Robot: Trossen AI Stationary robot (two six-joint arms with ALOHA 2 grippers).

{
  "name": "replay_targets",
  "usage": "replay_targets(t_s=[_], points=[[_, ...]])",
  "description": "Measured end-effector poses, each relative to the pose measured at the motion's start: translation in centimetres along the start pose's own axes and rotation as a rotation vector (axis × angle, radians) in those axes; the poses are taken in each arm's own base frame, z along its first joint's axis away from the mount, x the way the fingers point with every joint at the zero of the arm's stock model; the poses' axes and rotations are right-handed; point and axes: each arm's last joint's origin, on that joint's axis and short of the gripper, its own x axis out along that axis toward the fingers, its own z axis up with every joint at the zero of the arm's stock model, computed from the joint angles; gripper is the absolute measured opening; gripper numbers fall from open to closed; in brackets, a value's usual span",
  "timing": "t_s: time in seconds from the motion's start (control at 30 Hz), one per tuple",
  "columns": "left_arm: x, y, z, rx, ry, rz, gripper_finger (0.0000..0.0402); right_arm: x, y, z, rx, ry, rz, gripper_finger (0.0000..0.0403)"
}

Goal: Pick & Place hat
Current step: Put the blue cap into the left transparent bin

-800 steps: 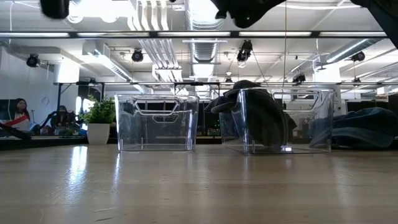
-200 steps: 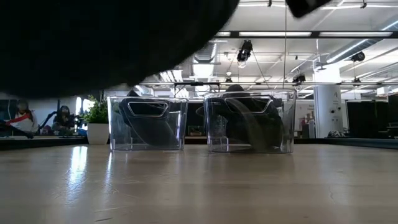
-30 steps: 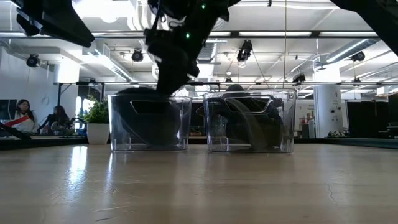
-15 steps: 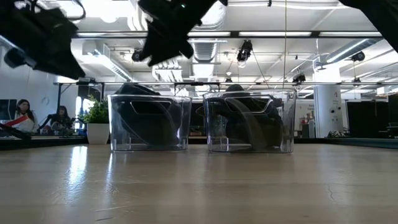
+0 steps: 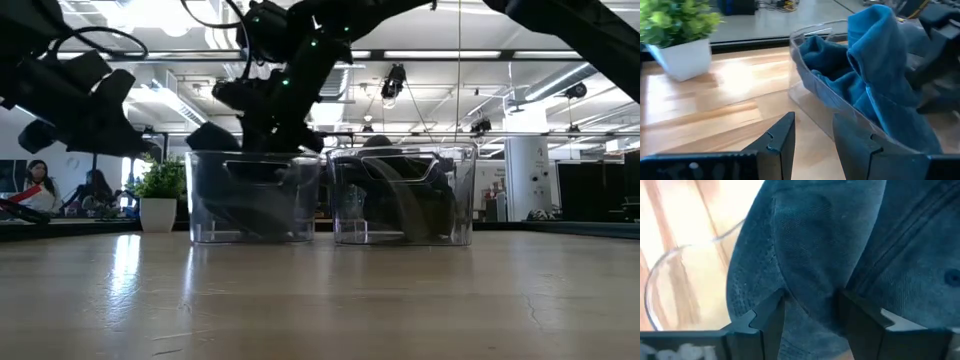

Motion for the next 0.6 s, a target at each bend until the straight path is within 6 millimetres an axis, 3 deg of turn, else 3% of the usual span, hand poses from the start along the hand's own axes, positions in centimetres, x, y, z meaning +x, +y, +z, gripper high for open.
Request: replay_targets(t_s=[0.27,0.43,0.5,0.6], points=[[-0.1,-1.5,0.6,0.026,-0.029,-0.093,0.0126,-1.2,-0.4,-0.2,-0.032,0.04,-0.083,0.0176],[-0.5,-2.3,2.0,0.028,-0.148,-0.09,0.0126,-3.2,0.9,0.9,-0.051,-0.015,-0.077,0.0176],[-0.5,-2.4,2.8,0.022,-0.203,-0.061,0.0126,-3.8,1.3,0.6,-0.074,0.013,-0.095,0.0176],[0.0,-2.3,3.5,0.002,-0.232,-0.015,0.0126,-3.1,1.4,-0.6,-0.085,0.086,-0.112,0.0176]])
